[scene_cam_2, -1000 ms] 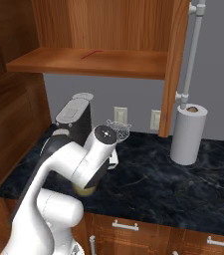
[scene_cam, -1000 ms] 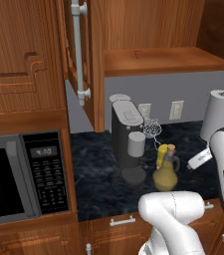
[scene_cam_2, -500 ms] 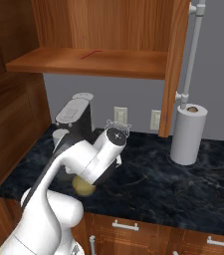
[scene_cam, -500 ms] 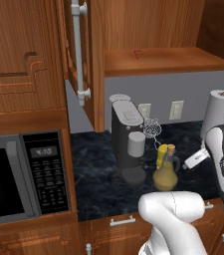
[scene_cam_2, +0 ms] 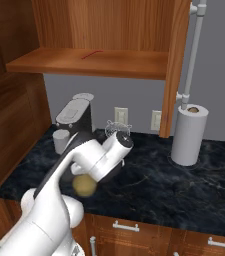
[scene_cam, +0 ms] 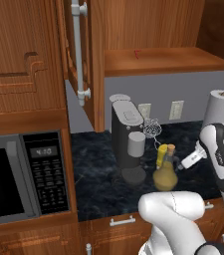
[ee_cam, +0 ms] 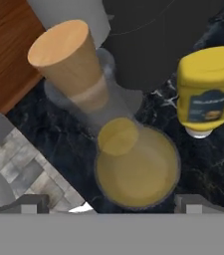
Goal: Pick the mustard and oil and vinegar bottle from the counter and place them in the cabinet.
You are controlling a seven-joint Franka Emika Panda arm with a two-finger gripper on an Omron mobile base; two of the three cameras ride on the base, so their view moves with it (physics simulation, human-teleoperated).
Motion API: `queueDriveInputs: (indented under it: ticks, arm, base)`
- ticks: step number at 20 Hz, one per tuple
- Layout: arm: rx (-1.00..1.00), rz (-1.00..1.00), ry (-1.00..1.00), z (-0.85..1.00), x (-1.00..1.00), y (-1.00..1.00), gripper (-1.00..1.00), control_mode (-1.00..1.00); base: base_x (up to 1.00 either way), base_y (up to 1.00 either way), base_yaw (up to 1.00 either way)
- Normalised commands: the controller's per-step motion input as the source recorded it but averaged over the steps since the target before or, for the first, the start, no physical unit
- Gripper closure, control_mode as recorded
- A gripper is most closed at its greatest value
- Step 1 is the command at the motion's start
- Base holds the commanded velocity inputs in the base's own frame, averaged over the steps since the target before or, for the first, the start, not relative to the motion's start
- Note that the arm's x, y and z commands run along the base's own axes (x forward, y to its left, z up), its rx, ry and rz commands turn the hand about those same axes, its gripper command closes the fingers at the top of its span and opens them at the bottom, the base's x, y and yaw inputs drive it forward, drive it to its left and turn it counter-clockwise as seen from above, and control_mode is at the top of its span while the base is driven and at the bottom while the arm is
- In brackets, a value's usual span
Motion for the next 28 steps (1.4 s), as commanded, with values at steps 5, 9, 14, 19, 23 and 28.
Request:
queueDriveInputs:
  ticks: [5,9,14,19,23,28]
  arm:
    - [0.02,0.04,0.01,-0.14,0.27,-0.03,-1.00,-1.00]
    - [0.03,0.03,0.00,-0.13,0.28,-0.07,-1.00,-1.00]
    - [0.02,0.04,0.00,-0.18,0.26,-0.06,-1.00,-1.00]
    - [0.04,0.05,0.01,-0.22,0.23,-0.01,-1.00,-1.00]
    - [0.03,0.05,0.01,-0.21,0.20,0.00,-1.00,-1.00]
    - [0.03,0.06,0.00,-0.19,0.13,0.00,-1.00,-1.00]
  base:
    - [0.00,0.00,0.00]
    - [0.00,0.00,0.00]
    - [0.00,0.00,0.00]
    - [0.00,0.00,0.00]
    - [0.00,0.00,0.00]
    - [0.00,0.00,0.00]
